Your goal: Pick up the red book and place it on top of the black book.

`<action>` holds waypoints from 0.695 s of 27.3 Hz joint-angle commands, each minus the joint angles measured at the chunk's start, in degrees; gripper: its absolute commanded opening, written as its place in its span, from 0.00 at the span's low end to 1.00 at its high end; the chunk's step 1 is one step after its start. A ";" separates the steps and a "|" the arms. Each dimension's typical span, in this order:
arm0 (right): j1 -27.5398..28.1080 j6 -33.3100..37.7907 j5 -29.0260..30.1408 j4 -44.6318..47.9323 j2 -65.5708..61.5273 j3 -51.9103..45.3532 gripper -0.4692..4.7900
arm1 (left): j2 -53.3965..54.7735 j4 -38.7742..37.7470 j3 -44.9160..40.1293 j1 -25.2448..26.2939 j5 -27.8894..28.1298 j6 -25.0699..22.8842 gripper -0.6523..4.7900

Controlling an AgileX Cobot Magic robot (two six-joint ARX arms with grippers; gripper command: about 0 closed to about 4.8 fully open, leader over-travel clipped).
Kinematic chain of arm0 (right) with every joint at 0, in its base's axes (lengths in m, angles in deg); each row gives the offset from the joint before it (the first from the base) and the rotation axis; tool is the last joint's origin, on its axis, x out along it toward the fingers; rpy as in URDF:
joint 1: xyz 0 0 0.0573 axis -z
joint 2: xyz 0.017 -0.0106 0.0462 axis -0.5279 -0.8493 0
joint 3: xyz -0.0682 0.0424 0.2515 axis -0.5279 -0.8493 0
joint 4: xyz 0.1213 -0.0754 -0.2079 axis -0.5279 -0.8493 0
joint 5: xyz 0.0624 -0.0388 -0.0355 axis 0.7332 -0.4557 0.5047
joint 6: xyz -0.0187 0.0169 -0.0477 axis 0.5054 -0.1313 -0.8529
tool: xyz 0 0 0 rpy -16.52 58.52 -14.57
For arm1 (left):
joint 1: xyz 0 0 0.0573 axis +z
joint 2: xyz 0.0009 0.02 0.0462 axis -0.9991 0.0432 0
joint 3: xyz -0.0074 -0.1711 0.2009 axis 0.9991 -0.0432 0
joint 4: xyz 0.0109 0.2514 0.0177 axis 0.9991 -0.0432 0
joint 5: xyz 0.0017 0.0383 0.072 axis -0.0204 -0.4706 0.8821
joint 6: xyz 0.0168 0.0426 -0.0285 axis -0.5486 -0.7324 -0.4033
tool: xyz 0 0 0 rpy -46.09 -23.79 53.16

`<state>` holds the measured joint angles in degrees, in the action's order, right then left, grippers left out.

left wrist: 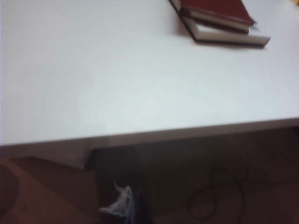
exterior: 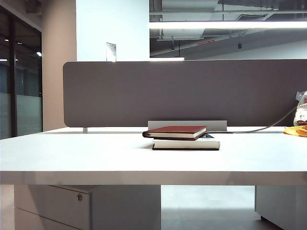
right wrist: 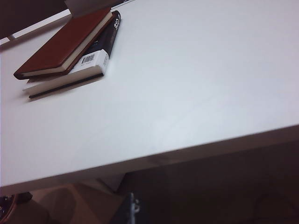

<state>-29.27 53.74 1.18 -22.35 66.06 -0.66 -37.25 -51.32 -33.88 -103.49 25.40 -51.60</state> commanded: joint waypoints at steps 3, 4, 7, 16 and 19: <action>-0.09 -0.33 -0.15 1.07 0.50 -0.94 0.08 | -1.73 1.20 -2.29 0.02 0.55 -0.44 0.11; -0.09 -0.35 -0.15 1.07 0.48 -1.05 0.08 | -1.92 1.20 -2.58 0.02 0.57 -0.44 0.11; -0.11 -1.53 -0.13 1.18 0.48 -1.05 0.08 | -2.56 0.98 -3.30 0.02 0.55 -0.46 0.11; -0.11 -3.02 -0.11 1.14 0.48 -1.05 0.08 | -3.21 0.79 -4.37 0.02 0.57 -0.46 0.11; -0.11 -3.37 -0.11 1.07 0.46 -1.05 0.08 | -3.23 0.79 -4.39 0.02 0.57 -0.46 0.11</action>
<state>-29.29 50.94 1.20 -21.87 66.54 -1.55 -40.49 -50.51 -37.99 -103.49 25.77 -51.77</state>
